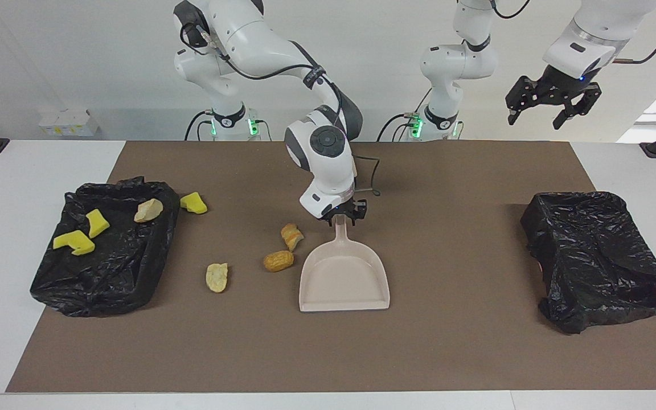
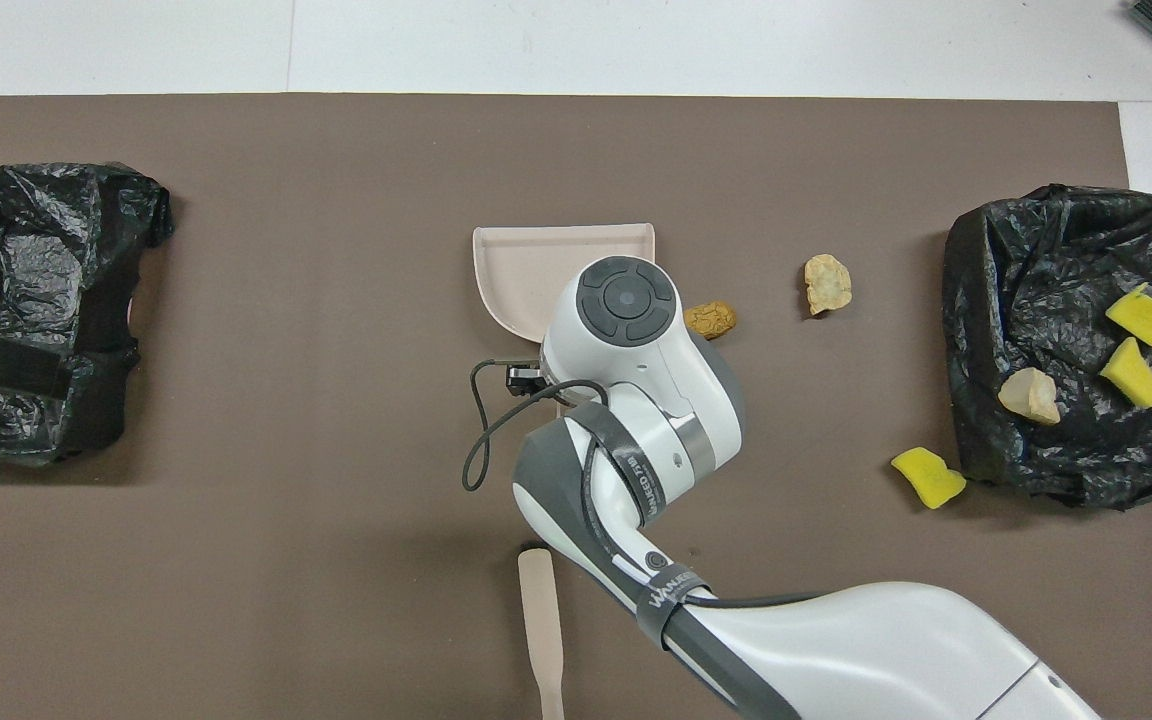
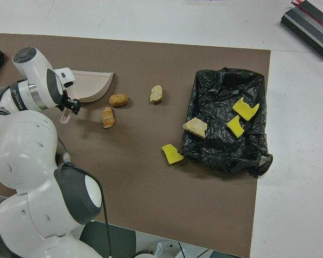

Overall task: Sweep and dump trash in bin
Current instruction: 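Return the empty dustpan to the table center with the right gripper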

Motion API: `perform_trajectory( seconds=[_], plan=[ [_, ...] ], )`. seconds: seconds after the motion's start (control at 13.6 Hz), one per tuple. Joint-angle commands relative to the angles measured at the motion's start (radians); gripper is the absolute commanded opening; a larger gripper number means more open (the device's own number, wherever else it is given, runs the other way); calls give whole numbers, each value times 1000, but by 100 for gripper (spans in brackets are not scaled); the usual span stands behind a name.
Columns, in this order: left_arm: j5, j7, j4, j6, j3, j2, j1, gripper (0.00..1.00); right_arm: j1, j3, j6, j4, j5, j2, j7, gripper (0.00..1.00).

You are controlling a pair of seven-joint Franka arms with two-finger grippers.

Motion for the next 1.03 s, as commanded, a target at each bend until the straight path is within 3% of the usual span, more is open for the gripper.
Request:
perform_trajectory(
  seconds=[0.0, 0.37, 0.74, 0.96],
  plan=[
    [11, -3, -28, 4, 0, -24, -2, 100, 38, 5, -25, -36, 13, -52, 17, 100],
    [11, -3, -28, 26, -2, -24, -4, 100, 144, 5, -117, -162, 19, -170, 86, 100],
    [10, -80, -35, 132, -12, 2, -14, 100, 250, 5, -102, -369, 48, -311, 153, 100],
    [10, -133, -72, 198, -12, 29, -85, 100, 314, 5, -59, -516, 124, -401, 155, 100]
  ],
)
